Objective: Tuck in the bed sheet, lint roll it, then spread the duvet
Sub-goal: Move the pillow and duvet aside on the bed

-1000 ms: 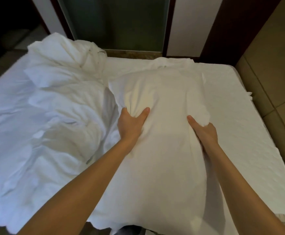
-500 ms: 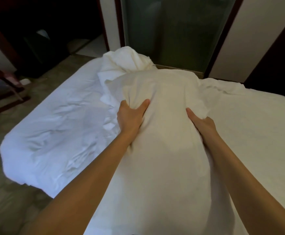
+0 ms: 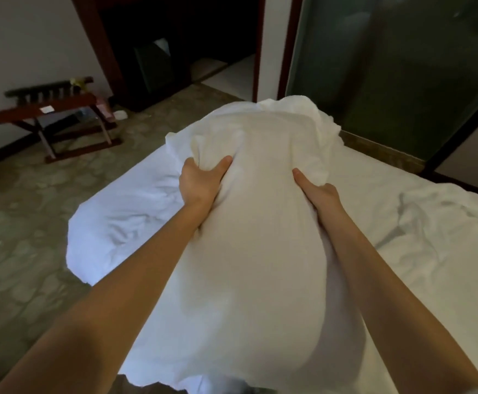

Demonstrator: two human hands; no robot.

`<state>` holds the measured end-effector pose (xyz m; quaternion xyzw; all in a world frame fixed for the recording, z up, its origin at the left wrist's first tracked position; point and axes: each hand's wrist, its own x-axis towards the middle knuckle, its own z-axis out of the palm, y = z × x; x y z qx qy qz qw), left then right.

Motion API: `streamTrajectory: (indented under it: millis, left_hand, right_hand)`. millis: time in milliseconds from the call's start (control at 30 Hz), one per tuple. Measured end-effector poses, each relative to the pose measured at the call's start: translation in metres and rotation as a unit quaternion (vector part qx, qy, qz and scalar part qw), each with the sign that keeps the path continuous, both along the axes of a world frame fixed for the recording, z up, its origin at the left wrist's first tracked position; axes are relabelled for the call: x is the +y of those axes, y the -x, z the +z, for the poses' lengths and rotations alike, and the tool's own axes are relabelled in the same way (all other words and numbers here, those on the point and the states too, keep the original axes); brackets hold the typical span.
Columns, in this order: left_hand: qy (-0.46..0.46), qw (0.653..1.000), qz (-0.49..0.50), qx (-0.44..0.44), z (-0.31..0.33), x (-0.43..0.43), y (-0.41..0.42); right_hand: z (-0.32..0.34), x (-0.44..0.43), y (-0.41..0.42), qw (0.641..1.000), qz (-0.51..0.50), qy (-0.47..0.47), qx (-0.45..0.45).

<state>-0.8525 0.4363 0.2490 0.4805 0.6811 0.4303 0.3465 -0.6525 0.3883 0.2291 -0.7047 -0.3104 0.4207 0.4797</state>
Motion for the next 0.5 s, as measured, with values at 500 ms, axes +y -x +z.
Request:
streamTrajectory:
  millis: [500]
  left_hand:
    - [0.022, 0.992, 0.123, -0.019, -0.037, 0.163, 0.178]
  right_hand:
    - [-0.036, 0.216, 0.167, 0.992, 0.113, 0.049, -0.027]
